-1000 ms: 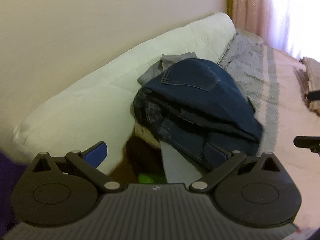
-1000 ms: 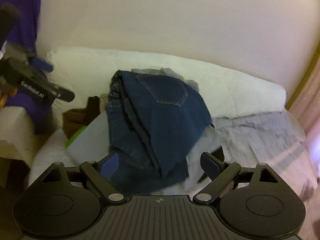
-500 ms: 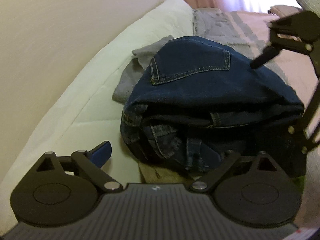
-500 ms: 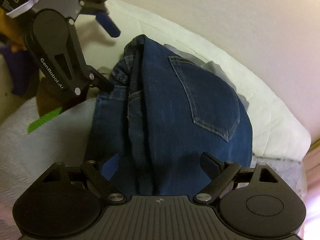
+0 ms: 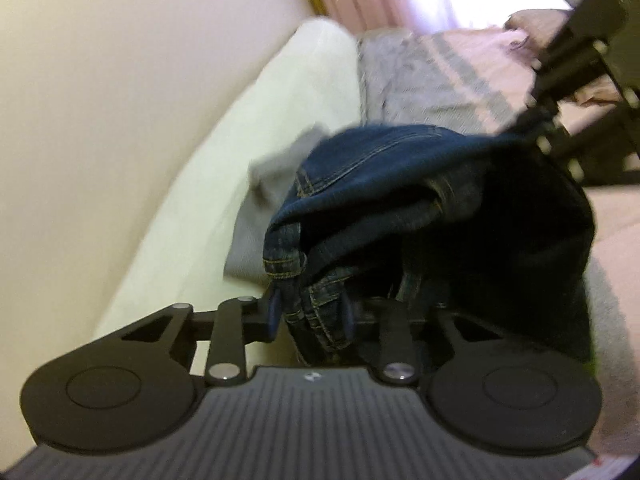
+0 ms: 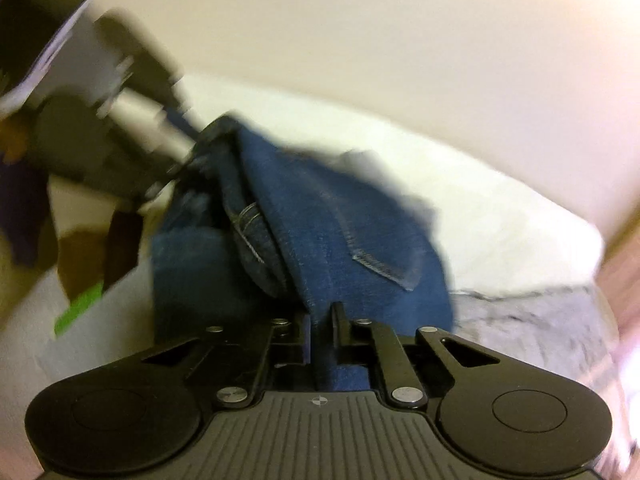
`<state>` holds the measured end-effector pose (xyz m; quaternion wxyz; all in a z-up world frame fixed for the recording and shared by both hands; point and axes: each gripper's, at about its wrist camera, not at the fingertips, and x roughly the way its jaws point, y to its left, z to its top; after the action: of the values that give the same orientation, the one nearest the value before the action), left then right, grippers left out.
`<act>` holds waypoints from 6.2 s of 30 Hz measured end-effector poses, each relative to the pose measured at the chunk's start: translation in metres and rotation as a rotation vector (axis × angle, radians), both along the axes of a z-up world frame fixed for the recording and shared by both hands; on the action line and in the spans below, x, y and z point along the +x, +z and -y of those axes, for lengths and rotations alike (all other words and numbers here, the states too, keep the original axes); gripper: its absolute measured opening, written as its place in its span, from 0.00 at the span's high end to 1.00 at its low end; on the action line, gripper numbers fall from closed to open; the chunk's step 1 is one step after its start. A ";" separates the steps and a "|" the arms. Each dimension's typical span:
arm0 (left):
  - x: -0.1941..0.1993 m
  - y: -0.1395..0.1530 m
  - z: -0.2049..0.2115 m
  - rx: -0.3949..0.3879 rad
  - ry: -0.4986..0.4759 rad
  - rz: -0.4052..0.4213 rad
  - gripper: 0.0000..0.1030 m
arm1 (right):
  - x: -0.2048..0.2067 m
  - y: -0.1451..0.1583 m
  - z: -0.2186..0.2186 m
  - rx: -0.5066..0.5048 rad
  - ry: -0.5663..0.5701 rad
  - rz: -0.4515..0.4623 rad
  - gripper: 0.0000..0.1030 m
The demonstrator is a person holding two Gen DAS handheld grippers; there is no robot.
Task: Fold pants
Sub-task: 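Grasp the blue jeans on the pile with both grippers, then lift the jeans off the pile and carry them onto the open bed, then hold the waistband with both grippers and shake the jeans out, then lower the jeans flat onto the bed and open both grippers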
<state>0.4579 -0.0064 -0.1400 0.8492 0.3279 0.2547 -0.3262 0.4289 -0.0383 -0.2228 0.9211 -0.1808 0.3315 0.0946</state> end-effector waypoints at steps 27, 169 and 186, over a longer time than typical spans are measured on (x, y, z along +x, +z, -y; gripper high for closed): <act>-0.539 0.003 0.262 0.095 -0.781 -0.217 0.56 | -0.681 0.011 0.272 0.330 -1.048 -0.176 0.57; -0.859 -0.060 0.785 0.129 -1.398 -0.448 0.75 | -1.223 -0.042 0.409 0.772 -2.017 0.396 0.52; -0.488 -0.081 0.454 0.287 -0.577 -0.387 0.45 | -1.028 -0.035 0.510 0.714 -1.490 0.143 0.45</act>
<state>-0.0297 -0.4600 -0.2211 0.6040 0.4340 0.3510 -0.5689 -0.5990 -0.5484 -0.2582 0.7633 0.3838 0.2549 -0.4528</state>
